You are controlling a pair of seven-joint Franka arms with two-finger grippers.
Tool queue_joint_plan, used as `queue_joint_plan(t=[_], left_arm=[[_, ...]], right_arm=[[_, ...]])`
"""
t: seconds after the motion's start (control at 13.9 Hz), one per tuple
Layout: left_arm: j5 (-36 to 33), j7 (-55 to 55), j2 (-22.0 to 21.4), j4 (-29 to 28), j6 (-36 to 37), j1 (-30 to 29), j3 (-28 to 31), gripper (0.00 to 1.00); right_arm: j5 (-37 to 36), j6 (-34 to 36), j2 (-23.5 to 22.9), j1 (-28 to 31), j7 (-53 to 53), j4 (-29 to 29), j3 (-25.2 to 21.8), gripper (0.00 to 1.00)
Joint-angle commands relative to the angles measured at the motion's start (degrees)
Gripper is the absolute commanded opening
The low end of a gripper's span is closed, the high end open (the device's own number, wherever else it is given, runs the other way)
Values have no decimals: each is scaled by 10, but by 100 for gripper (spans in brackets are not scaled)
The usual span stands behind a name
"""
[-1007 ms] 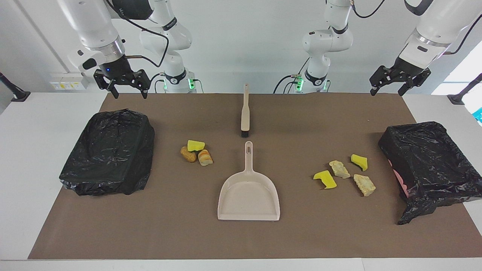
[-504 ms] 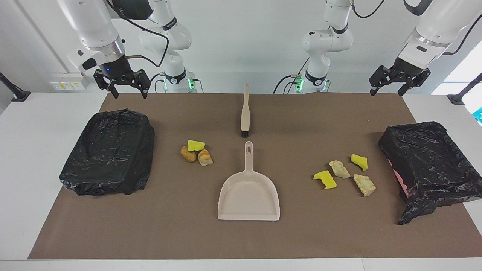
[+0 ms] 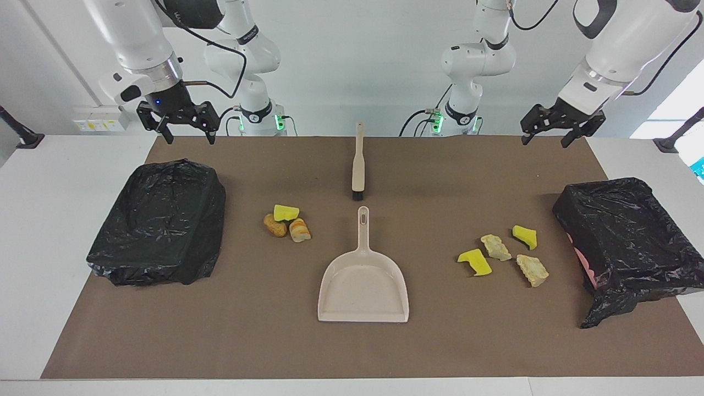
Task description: Sweep and dump trash in bin
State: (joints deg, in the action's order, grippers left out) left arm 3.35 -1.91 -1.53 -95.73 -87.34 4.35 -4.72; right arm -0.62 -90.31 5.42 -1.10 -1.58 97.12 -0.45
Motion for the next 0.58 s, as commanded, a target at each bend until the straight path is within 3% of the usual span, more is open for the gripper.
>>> queue_joint_plan(t=[0.0, 0.5], left_arm=[[12, 20, -42, -90, -53, 55, 9, 100], [17, 151, -109, -260, -164, 214, 9, 100]], right_arm=[[14, -3, -5, 8, 17, -7, 2, 100], [14, -1, -5, 7, 17, -7, 3, 100]])
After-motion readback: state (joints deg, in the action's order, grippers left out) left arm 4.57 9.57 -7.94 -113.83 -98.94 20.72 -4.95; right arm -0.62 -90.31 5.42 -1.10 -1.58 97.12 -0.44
